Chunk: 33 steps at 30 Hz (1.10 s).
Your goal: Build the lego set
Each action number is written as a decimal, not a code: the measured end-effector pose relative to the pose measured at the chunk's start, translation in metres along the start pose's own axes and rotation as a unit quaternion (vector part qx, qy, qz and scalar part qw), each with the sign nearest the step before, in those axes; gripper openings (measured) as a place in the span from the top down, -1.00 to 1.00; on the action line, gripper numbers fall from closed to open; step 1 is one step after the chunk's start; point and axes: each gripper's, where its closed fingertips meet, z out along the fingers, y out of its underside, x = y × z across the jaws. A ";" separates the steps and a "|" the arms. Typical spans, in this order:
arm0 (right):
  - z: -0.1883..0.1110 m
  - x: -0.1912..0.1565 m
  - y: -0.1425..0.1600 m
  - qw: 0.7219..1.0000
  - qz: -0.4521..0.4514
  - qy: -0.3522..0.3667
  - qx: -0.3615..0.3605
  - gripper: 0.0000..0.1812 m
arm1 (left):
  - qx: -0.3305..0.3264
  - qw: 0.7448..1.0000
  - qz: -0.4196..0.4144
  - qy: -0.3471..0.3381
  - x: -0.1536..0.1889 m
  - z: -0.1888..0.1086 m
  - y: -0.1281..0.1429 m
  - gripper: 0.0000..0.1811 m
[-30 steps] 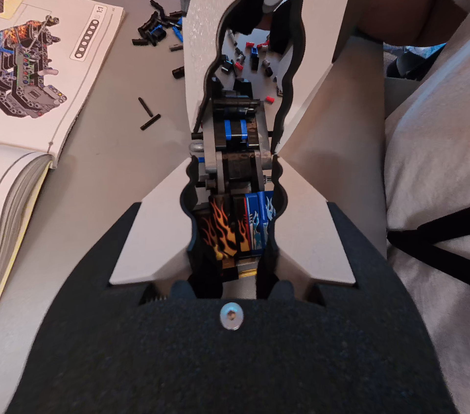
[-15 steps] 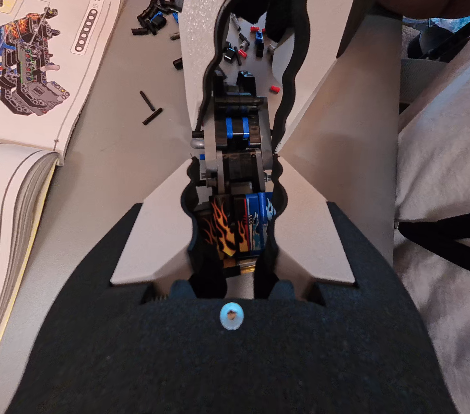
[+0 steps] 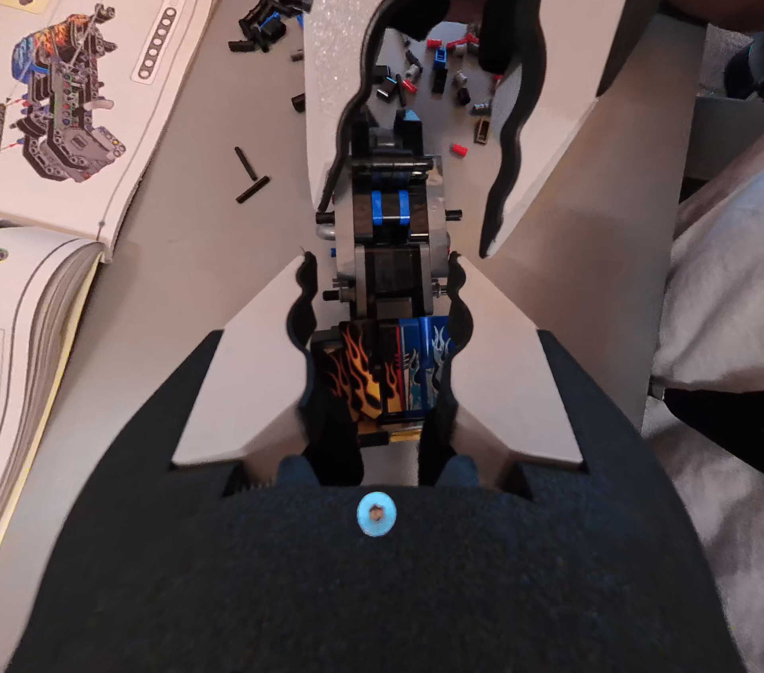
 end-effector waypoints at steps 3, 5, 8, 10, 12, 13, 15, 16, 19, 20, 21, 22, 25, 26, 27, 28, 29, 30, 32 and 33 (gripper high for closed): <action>-0.001 -0.002 0.001 1.000 -0.007 0.003 0.013 0.23 | -0.023 1.000 -0.003 0.012 0.006 0.003 -0.001 0.37; -0.001 -0.002 0.002 1.000 -0.016 0.011 0.015 0.25 | -0.043 0.999 0.008 0.012 0.008 0.004 -0.002 0.38; -0.001 -0.001 0.003 1.000 -0.013 0.019 0.021 0.24 | -0.078 0.997 0.002 0.022 0.010 0.005 -0.003 0.43; -0.003 -0.001 0.004 0.999 -0.008 0.022 0.023 0.22 | -0.090 0.996 -0.001 0.024 0.010 0.007 -0.004 0.43; -0.004 0.000 0.006 0.999 -0.012 0.026 0.024 0.22 | -0.095 0.995 -0.006 0.030 0.012 0.009 -0.005 0.43; -0.004 0.000 0.006 0.999 -0.014 0.026 0.027 0.22 | -0.098 0.995 -0.007 0.030 0.012 0.009 -0.006 0.42; -0.004 -0.001 0.006 0.999 -0.016 0.027 0.032 0.22 | -0.103 0.994 -0.016 0.028 0.012 0.010 -0.005 0.43; -0.004 -0.001 0.006 0.999 -0.018 0.027 0.033 0.22 | -0.106 0.994 -0.018 0.029 0.013 0.009 -0.005 0.42; -0.004 -0.002 0.007 0.999 -0.024 0.033 0.029 0.23 | -0.109 0.994 -0.012 0.009 0.013 0.008 -0.006 0.43; -0.004 -0.001 0.007 0.998 -0.028 0.037 0.030 0.23 | -0.105 0.994 -0.015 0.003 0.013 0.008 -0.007 0.43; -0.004 -0.001 0.007 0.998 -0.033 0.040 0.030 0.24 | -0.099 0.995 -0.020 -0.003 0.012 0.008 -0.009 0.42; -0.004 -0.001 0.008 0.998 -0.035 0.044 0.029 0.24 | -0.099 0.995 -0.028 -0.007 0.012 0.008 -0.010 0.42; -0.005 0.000 0.008 0.998 -0.035 0.046 0.028 0.24 | -0.098 0.994 -0.044 -0.012 0.012 0.008 -0.009 0.43; -0.005 -0.001 0.008 0.998 -0.032 0.044 0.029 0.24 | -0.100 0.994 -0.045 -0.016 0.012 0.008 -0.008 0.43; -0.006 -0.001 0.008 0.998 -0.030 0.043 0.028 0.24 | -0.101 0.994 -0.040 -0.020 0.012 0.008 -0.008 0.43; -0.006 -0.001 0.008 0.998 -0.033 0.045 0.026 0.24 | -0.102 0.994 -0.030 -0.023 0.012 0.009 -0.008 0.43; -0.005 -0.002 0.009 0.998 -0.039 0.048 0.024 0.23 | -0.105 0.994 -0.027 -0.025 0.012 0.008 -0.007 0.43; -0.005 -0.003 0.009 0.997 -0.045 0.052 0.023 0.22 | -0.109 0.993 -0.023 -0.029 0.012 0.008 -0.007 0.43; -0.005 -0.002 0.009 0.996 -0.060 0.069 0.018 0.25 | -0.119 0.992 0.002 -0.043 0.010 0.008 -0.007 0.44; -0.006 -0.001 0.010 0.995 -0.067 0.077 0.013 0.27 | -0.122 0.991 0.011 -0.048 0.010 0.008 -0.007 0.44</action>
